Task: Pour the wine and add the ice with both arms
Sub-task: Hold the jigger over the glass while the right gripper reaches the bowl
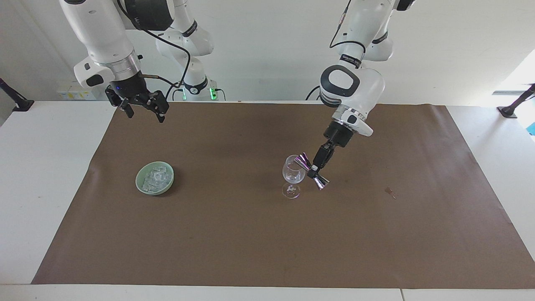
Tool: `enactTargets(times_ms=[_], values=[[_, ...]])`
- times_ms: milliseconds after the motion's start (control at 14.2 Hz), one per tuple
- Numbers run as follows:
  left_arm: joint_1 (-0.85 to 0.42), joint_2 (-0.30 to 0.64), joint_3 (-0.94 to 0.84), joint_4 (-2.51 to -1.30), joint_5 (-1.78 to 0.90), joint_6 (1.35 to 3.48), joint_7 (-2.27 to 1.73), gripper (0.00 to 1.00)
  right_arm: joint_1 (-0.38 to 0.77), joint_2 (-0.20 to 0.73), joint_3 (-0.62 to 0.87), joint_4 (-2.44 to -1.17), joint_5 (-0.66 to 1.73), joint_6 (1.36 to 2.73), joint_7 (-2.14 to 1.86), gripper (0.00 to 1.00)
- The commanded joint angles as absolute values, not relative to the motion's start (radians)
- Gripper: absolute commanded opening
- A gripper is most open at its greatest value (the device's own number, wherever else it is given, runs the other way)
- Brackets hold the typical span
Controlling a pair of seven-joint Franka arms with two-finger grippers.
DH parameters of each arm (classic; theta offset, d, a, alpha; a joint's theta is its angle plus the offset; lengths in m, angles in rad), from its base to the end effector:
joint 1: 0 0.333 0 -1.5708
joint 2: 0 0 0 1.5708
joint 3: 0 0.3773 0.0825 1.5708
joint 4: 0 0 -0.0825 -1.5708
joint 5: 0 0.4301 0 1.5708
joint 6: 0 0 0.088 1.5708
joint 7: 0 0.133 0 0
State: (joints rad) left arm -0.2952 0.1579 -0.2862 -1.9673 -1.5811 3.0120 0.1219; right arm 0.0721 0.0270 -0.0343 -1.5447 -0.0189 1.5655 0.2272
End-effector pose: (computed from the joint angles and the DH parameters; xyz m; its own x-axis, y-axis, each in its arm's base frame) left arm 0.6030 -0.3028 0.4613 0.6789 0.7341 -0.0155 0.3830 -0.3361 0.8604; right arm 0.6096 0.0208 0.6565 0.9821 -0.1883 -0.0016 -0.1882 -0.9819 0.0207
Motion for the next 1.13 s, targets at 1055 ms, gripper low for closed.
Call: enactTargets(times_ms=[1055], values=[[-0.295,0.190,-0.282,-1.936,-1.479,3.027,0.238,0.00,0.066,0.006,-0.032,-1.566,0.000,1.516,0.202,1.00]])
